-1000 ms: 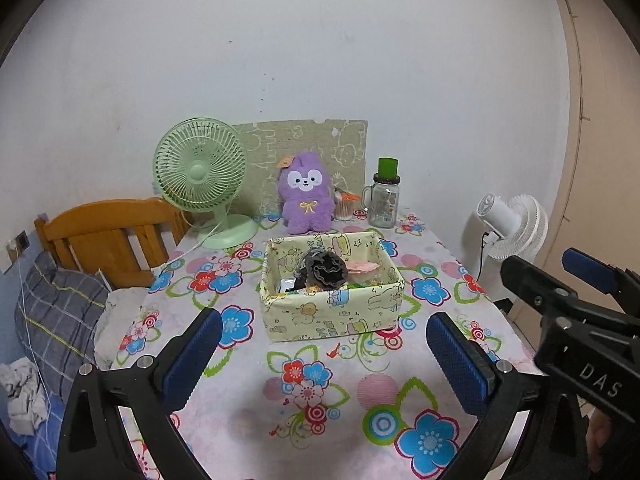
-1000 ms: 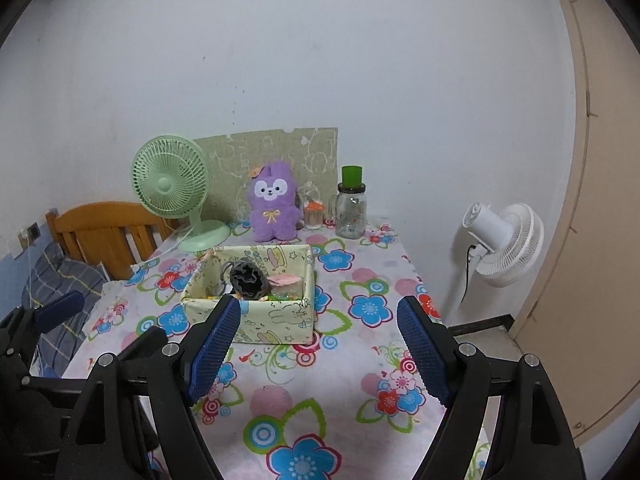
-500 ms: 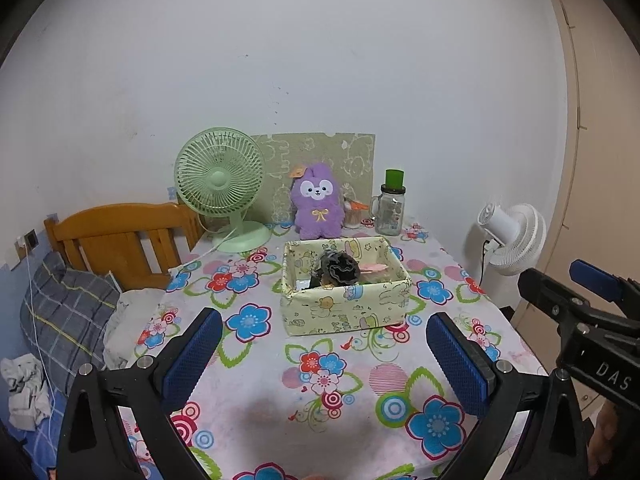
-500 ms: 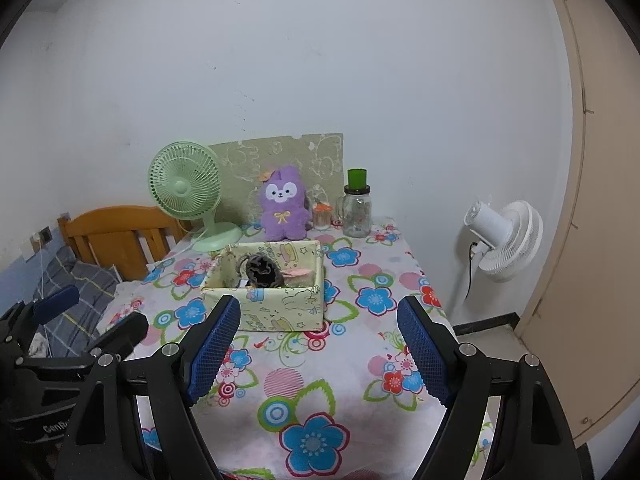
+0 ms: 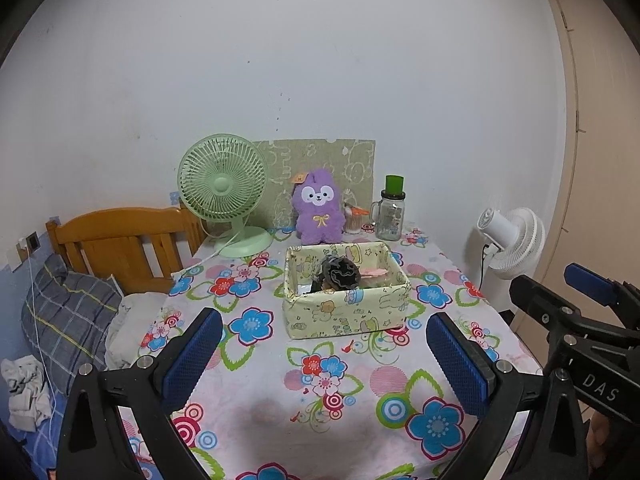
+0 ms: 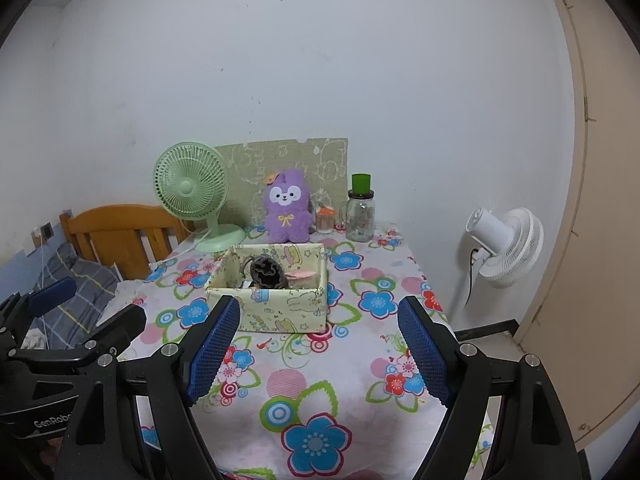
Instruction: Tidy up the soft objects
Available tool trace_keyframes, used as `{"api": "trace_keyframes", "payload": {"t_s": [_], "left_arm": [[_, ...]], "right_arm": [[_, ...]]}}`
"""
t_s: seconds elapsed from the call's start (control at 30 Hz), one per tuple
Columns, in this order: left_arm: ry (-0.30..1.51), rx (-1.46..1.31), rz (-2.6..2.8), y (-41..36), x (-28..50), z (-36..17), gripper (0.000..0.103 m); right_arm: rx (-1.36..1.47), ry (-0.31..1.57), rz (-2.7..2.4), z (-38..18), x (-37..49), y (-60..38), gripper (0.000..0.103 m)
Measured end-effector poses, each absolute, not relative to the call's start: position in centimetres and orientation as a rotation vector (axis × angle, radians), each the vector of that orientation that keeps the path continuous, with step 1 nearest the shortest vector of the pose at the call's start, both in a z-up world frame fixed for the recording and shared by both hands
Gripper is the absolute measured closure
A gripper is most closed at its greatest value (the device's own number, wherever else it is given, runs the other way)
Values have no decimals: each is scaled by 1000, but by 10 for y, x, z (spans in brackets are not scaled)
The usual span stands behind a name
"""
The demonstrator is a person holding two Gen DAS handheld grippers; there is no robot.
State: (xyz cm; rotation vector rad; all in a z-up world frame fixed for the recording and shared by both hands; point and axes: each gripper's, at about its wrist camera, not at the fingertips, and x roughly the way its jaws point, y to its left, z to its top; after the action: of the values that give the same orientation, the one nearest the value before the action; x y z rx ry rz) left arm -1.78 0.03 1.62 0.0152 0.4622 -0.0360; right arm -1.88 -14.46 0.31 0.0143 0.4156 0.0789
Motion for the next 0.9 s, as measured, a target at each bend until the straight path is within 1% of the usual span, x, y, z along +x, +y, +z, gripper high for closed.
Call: {"api": "trace_keyframes", "payload": {"t_s": [0.9], "left_arm": [[458,5,-23,6,-17,16,0]], "right_arm": [[27,415,87,1,-14,-143,19]]}}
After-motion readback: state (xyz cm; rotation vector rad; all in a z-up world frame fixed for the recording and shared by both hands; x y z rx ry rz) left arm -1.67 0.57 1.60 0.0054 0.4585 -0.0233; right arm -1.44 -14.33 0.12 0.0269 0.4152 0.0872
